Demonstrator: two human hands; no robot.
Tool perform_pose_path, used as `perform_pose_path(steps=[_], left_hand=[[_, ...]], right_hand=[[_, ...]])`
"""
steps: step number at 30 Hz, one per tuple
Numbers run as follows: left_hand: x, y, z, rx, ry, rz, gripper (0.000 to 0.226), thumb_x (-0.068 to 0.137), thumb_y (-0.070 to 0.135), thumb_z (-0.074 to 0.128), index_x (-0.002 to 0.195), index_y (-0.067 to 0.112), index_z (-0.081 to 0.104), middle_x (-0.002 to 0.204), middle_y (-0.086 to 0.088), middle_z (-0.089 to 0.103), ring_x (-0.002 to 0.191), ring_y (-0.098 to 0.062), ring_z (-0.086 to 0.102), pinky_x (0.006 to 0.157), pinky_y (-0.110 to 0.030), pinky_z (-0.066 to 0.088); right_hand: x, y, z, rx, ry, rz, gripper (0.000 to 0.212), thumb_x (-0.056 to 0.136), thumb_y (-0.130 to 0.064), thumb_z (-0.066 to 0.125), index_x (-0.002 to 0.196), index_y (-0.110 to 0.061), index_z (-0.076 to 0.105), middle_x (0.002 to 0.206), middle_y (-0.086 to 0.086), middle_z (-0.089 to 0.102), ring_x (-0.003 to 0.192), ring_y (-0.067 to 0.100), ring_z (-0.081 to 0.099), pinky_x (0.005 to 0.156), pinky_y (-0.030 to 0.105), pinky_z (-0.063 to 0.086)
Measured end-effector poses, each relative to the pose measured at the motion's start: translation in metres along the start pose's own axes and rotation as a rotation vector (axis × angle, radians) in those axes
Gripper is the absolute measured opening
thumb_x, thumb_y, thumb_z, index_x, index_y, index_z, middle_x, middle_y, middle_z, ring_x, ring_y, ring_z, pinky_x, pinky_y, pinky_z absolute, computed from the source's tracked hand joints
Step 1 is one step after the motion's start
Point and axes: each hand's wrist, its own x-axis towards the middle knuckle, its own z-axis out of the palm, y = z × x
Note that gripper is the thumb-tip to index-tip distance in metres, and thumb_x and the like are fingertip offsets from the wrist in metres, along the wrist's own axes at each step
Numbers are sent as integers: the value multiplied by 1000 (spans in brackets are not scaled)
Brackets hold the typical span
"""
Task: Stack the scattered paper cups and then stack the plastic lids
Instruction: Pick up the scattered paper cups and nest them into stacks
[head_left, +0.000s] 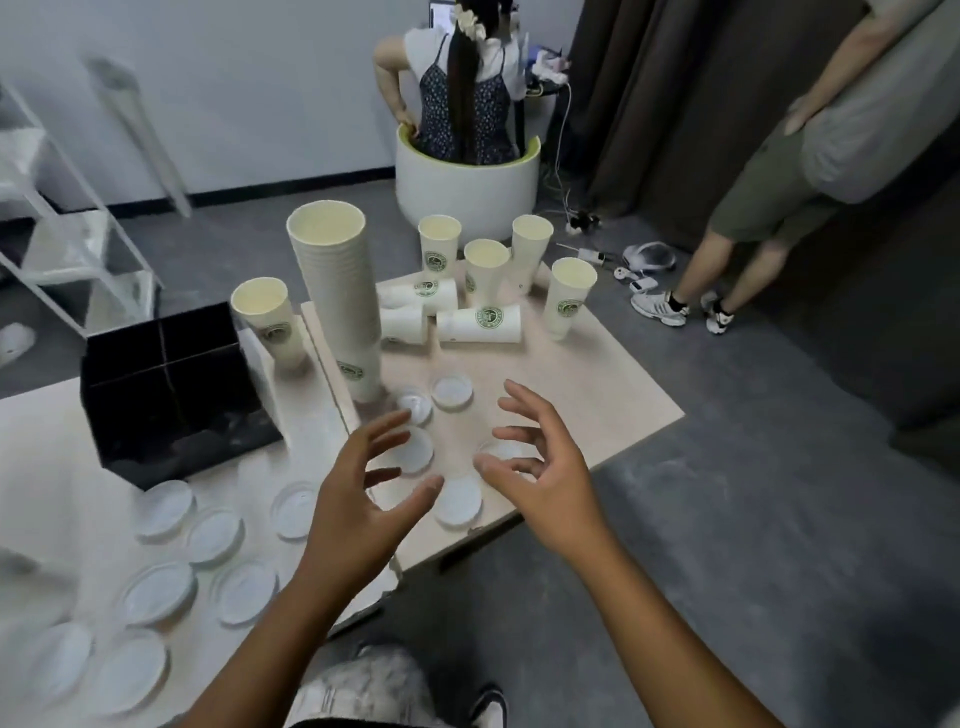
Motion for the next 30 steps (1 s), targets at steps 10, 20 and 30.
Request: perform_pose_path(steps=[10,20,30], left_hand=[[102,-28,62,-61,22,-97,72,76,51,79,141,38,51,139,24,59,129,-1,58,99,-36,55],[218,-44,152,-57,12,-149,64,85,23,84,138,40,52,141,22,57,128,2,56,96,-29,54],[272,-97,192,98,175,-340,62,85,23,83,137,41,55,139,22,57,128,0,56,97,-36,56]], right_hand=[[109,37,-69,-14,28,86,74,84,-14,85,143,-42,49,137,-15,57,118,10,63,82,24,56],[217,74,-127,-79,-38,175,73,80,-29,83,142,-48,47,137,-22,56,118,8,62,83,26,56],[330,180,-96,116,-119,430,46,90,-13,79,124,-38,60,129,-4,65,95,24,74,63,29,56]])
